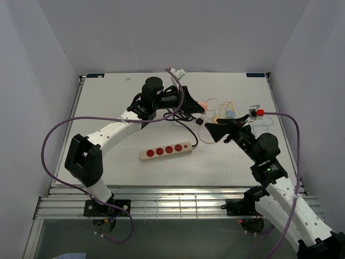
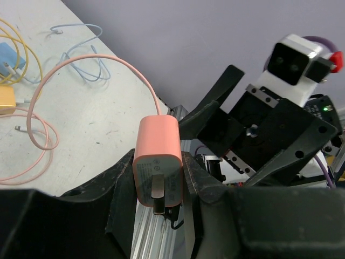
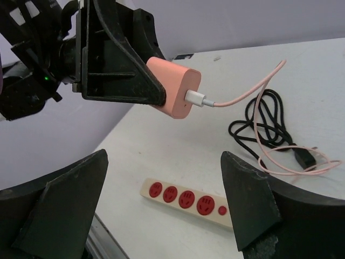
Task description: Insert the plug
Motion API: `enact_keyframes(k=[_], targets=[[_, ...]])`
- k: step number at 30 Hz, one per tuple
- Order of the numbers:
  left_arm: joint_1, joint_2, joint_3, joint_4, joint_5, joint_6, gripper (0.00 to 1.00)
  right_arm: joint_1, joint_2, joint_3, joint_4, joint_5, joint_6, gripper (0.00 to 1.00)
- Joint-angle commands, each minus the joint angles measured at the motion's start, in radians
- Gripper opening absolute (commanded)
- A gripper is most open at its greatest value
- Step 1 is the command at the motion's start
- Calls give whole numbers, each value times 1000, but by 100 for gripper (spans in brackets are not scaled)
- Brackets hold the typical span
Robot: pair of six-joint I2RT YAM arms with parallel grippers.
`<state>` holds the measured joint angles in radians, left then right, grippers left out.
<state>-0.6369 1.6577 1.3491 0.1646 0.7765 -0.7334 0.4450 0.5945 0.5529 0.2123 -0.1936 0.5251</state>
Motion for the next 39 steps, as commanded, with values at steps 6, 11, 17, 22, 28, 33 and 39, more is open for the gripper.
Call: enact_keyframes(k=[6, 11, 17, 22, 28, 33, 39], targets=[[-9, -122, -41, 148, 20, -31, 0, -6, 57, -146, 586, 77, 337, 90], [-15, -153, -56, 161, 3, -35, 0, -6, 128, -142, 742, 62, 365, 90], [-17, -157, -56, 164, 4, -41, 0, -6, 220, -65, 763, 56, 391, 90], [-35, -170, -64, 176, -9, -23, 0, -6, 310, -38, 821, 40, 452, 98], [-49, -180, -82, 177, -43, -17, 0, -6, 370, -1, 863, -7, 504, 85], [-56, -188, -85, 177, -71, -9, 0, -5, 377, -2, 875, -18, 513, 67], [-58, -187, -87, 182, -123, -33, 0, -6, 367, -7, 872, -47, 515, 59]])
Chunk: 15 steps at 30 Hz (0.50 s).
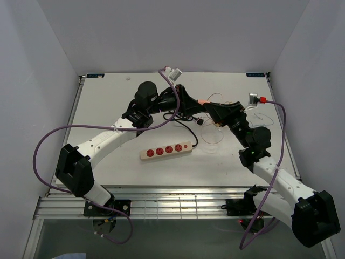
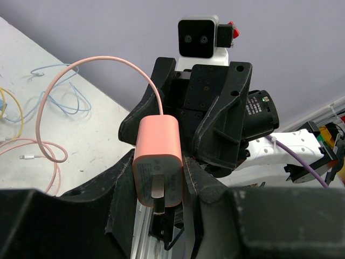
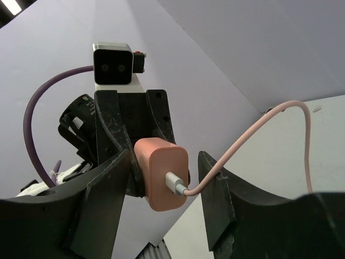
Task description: Insert the plug
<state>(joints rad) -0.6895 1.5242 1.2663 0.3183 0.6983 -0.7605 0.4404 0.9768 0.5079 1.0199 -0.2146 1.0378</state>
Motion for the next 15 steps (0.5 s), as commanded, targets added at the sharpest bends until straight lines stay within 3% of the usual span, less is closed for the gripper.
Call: enact_keyframes(k=[1, 9, 12, 15], targets=[[-5, -50, -2, 30, -46, -11, 0, -2, -15, 38, 63, -40, 4, 59], [-19, -24, 7, 56, -3, -34, 0, -2, -12, 47, 68, -65, -12, 50], [-37, -27, 5, 56, 3, -10, 0, -2, -3, 57, 71, -66, -15, 43], [-48, -42, -2, 56, -8, 6, 0, -2, 3, 58, 77, -72, -5, 31]])
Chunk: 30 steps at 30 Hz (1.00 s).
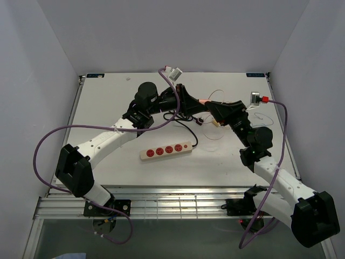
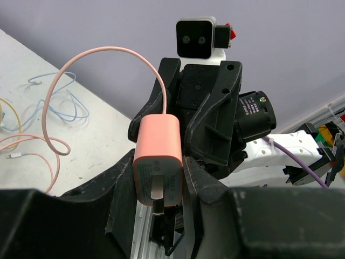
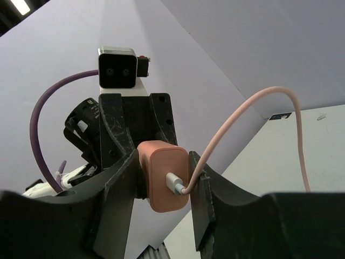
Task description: Insert the plug
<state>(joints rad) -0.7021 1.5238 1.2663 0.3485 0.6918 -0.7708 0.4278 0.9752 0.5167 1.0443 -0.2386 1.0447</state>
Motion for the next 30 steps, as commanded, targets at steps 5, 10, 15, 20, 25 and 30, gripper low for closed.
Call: enact_keyframes(k=[5, 10, 15, 20, 25, 30], targets=[[-36, -54, -10, 24, -14, 11, 0, 11, 3, 58, 51, -36, -3, 8], [-37, -60, -12, -5, -31, 10, 34, 11, -12, 69, -6, -10, -14, 8], [-37, -83, -34, -16, -61, 15, 75, 9, -26, 69, -47, 2, -52, 8], [-37, -90, -35, -49, -83, 15, 98, 6, -21, 78, -55, -28, -69, 8], [-37, -100, -44, -74, -84, 21, 98, 3, -23, 82, -79, -24, -89, 8], [-37, -155, -47, -189, -179, 73, 98, -11, -47, 131, -219, -34, -205, 8]])
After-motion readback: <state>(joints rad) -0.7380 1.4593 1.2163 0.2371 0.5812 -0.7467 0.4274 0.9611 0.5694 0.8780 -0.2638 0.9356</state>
